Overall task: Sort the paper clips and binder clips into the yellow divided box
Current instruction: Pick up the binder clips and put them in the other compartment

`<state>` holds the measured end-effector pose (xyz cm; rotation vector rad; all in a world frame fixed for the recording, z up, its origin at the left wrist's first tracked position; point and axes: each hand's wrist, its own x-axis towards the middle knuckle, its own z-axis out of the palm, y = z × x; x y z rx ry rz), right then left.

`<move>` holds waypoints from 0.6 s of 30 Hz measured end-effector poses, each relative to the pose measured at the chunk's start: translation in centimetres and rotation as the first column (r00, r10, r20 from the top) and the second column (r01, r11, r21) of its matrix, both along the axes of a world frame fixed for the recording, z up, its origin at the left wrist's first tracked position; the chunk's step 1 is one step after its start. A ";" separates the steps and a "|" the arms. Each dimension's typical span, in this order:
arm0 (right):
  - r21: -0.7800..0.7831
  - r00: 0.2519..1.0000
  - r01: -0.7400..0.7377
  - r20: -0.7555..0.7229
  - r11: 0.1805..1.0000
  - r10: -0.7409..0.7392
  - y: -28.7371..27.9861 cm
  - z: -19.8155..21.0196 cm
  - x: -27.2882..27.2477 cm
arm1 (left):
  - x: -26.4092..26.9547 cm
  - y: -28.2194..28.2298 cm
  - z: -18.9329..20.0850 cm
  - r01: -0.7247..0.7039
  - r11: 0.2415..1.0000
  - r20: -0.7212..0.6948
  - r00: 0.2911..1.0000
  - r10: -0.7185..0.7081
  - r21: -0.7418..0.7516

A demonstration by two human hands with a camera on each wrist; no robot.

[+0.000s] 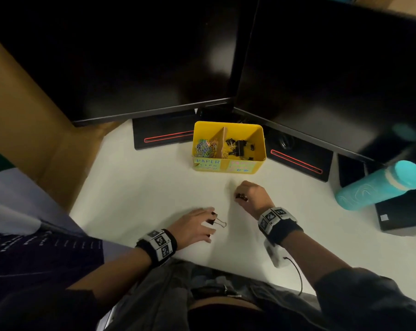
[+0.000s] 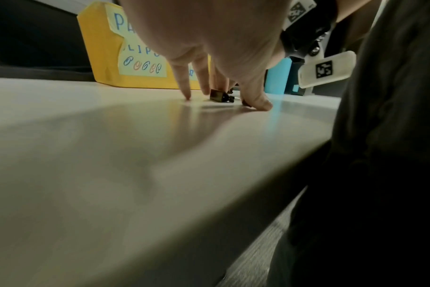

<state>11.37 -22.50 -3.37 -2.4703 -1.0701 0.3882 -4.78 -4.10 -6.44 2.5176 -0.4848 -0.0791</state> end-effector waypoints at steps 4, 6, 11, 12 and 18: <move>0.050 0.996 0.086 -0.019 0.995 -0.085 -1.1 0.1 -0.3 | 1.5 -1.0 0.9 -0.082 0.990 -0.040 0.996 0.078 -0.111; 0.108 0.996 0.083 0.006 0.991 -0.084 -1.5 0.5 -0.5 | 2.3 -1.0 1.3 -0.072 0.992 -0.078 0.995 0.064 -0.104; 0.367 0.981 0.118 0.103 0.923 -0.166 -1.1 4.5 0.9 | 4.8 -1.2 3.5 -0.150 0.986 -0.022 0.989 0.148 -0.071; 0.418 0.968 0.161 0.108 0.894 -0.225 -1.0 5.3 1.6 | 5.6 -1.5 4.7 -0.187 0.978 0.031 0.981 0.191 -0.095; 0.557 0.874 0.377 0.049 0.740 -0.483 -0.1 8.1 4.6 | 12.7 -2.0 11.1 -0.436 0.882 0.219 0.856 0.467 -0.179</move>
